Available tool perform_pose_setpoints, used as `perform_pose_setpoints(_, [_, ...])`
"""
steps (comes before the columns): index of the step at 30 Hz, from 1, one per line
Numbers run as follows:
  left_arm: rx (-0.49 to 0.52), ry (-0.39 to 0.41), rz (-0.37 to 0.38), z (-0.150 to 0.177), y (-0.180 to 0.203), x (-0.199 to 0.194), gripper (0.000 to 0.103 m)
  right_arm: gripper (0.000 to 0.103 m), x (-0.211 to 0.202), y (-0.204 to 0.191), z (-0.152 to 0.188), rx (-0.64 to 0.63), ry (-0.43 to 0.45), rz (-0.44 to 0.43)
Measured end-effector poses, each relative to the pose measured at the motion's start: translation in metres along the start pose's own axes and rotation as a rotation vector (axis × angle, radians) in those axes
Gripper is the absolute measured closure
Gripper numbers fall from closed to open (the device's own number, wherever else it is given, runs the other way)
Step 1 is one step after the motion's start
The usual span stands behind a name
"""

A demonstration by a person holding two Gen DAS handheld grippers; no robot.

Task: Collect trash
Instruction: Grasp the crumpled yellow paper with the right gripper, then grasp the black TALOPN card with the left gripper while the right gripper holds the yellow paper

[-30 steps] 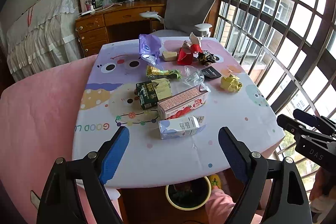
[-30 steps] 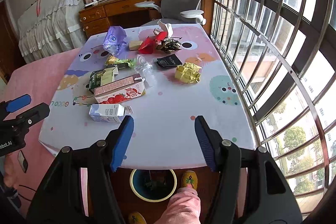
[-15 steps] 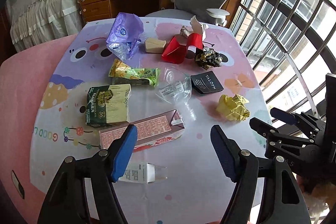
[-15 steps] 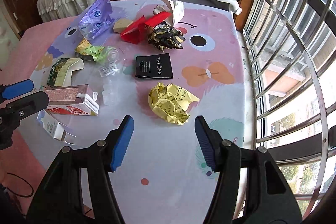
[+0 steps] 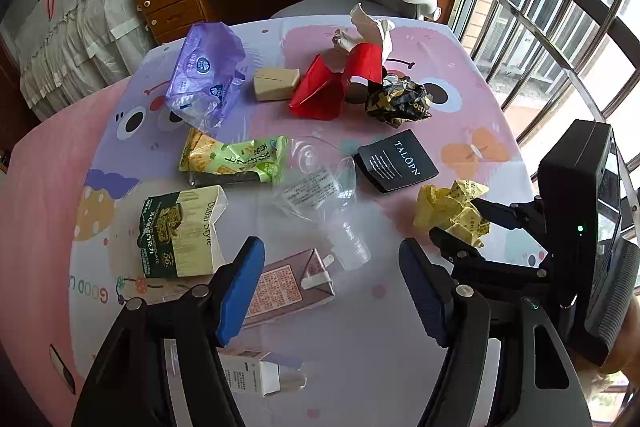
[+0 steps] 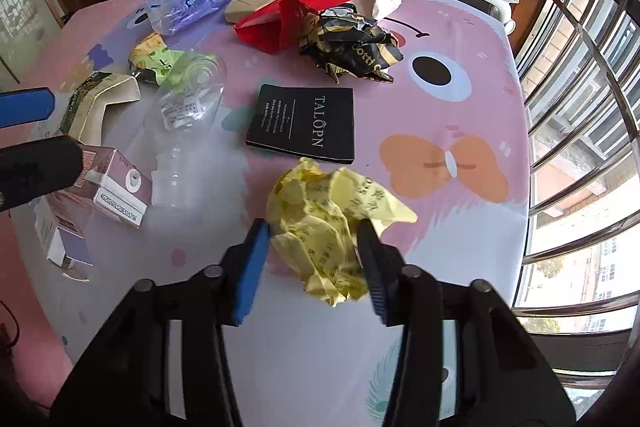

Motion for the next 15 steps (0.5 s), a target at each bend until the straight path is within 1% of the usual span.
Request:
perform_pose_setpoints(2, [0.030,-0.010,0.002,-0.005,0.006,0.007,0.032,0.077,-0.006,0.002,-0.002,0.020,0.008,-0.035])
perform_pose_setpoints(3, [0.049,-0.016,0.003,-0.008,0.011,0.010,0.032,0.083,-0.009,0.006,-0.003,0.029,0.019,-0.049])
perform_pose_setpoints(4, [0.069,-0.024,0.007,-0.011,0.016,0.014,0.032,0.099,-0.012,0.009,-0.003,0.042,0.023,-0.065])
perform_pose_setpoints(9, [0.210,-0.058,0.037,-0.027,0.051,0.039,0.032,0.099,-0.023,0.034,0.000,0.128,0.034,-0.097])
perform_pose_setpoints(13, [0.301,-0.112,0.052,-0.040,0.078,0.070,0.032,0.099,-0.023,0.053,0.005,0.203,0.033,-0.112])
perform_pose_setpoints(15, [0.335,-0.160,0.050,-0.045,0.087,0.088,0.032,0.099,-0.024,0.061,0.010,0.232,0.030,-0.125])
Point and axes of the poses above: each gripper's, at about its wrist camera, not at the fingertips, and x roughly the way its jaws point, y to its right, z to its underside, the point moved 7 cm from there along x, roughly the way its jaws point, and after that the axes turned 13 degrees about -x, right-handed, at the moved point
